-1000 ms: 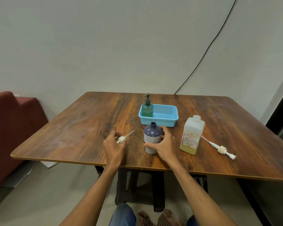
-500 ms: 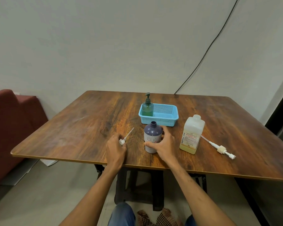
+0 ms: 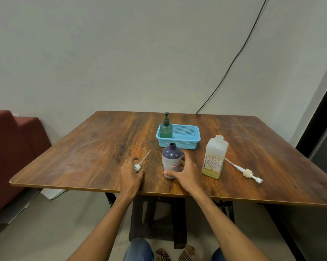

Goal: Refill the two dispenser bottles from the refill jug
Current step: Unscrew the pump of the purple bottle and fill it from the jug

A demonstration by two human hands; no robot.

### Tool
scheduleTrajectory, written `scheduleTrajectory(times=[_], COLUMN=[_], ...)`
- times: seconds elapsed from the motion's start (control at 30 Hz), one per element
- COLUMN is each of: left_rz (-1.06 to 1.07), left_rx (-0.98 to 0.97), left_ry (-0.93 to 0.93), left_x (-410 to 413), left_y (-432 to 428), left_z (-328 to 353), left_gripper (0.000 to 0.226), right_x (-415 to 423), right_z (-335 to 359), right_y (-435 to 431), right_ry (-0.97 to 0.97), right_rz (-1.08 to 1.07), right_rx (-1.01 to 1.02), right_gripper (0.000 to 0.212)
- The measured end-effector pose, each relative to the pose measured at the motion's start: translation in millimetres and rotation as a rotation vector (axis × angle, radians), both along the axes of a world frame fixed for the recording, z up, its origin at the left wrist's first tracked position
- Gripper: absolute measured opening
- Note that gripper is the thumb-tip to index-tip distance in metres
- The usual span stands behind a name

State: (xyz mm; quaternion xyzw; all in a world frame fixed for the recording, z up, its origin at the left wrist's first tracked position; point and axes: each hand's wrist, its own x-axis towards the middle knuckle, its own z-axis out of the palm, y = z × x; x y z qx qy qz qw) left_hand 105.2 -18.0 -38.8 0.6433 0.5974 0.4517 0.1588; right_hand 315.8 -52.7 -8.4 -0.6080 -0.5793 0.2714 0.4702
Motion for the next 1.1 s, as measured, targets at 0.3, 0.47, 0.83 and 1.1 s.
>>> scheduleTrajectory(times=[0.3, 0.47, 0.83, 1.1], left_rz=[-0.103, -0.268, -0.285, -0.25], left_rx=[0.168, 0.072, -0.08, -0.059], left_ry=[-0.066, -0.158, -0.251, -0.237], left_x=[35, 62, 98, 102], left_y=[-21, -22, -13, -1], left_z=[37, 43, 29, 32], left_gripper=[0.061, 0.094, 0.122, 0.096], right_x=[16, 35, 81, 115], right_z=[14, 27, 15, 1], right_y=[-17, -31, -37, -9], right_ry=[-0.028, -0.036, -0.023, 0.183], right_rz=[-0.114, -0.203, -0.539, -0.286], right_rx=[0.233, 0.394, 0.477, 0.16], right_gripper=[0.089, 0.062, 0.06, 0.1])
